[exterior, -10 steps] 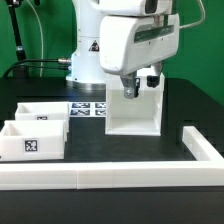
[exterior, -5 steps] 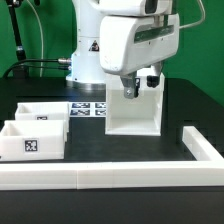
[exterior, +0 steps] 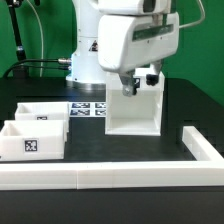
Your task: Assemble drawer
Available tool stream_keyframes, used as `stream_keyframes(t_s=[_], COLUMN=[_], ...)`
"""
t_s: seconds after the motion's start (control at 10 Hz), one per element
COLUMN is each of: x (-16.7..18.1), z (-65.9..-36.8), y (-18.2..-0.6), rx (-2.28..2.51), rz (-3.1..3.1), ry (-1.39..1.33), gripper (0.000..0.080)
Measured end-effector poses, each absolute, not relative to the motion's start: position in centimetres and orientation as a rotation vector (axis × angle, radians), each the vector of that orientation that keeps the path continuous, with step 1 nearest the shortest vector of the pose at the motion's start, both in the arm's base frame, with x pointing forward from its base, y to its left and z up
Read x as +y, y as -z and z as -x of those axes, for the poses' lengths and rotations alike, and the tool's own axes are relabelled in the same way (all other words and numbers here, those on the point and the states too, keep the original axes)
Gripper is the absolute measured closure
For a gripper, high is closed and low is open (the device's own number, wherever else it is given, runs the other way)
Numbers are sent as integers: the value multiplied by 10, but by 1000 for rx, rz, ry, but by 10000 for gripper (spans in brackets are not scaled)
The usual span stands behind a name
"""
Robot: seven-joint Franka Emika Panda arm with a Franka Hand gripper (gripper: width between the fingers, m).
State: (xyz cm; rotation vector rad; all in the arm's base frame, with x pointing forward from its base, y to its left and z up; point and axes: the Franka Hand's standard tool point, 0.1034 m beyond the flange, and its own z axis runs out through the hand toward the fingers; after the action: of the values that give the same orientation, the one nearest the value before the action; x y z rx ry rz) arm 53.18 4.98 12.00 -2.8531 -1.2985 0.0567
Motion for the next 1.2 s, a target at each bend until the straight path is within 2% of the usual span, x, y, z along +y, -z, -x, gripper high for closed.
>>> stream_keyframes(t_s=[0.2,0.4,0.8,1.0,1.2], x=[59,67,66,68,81], z=[-505,-505,-504,-476,-454], y=[-129,-137,-136,-141,-138], rx=[-1048,-1020,-961,-616,-283], rz=[2964,2979,3000,3107,3190], ry=[-74,-62,-48,12,17], gripper=[150,150,150,150,150])
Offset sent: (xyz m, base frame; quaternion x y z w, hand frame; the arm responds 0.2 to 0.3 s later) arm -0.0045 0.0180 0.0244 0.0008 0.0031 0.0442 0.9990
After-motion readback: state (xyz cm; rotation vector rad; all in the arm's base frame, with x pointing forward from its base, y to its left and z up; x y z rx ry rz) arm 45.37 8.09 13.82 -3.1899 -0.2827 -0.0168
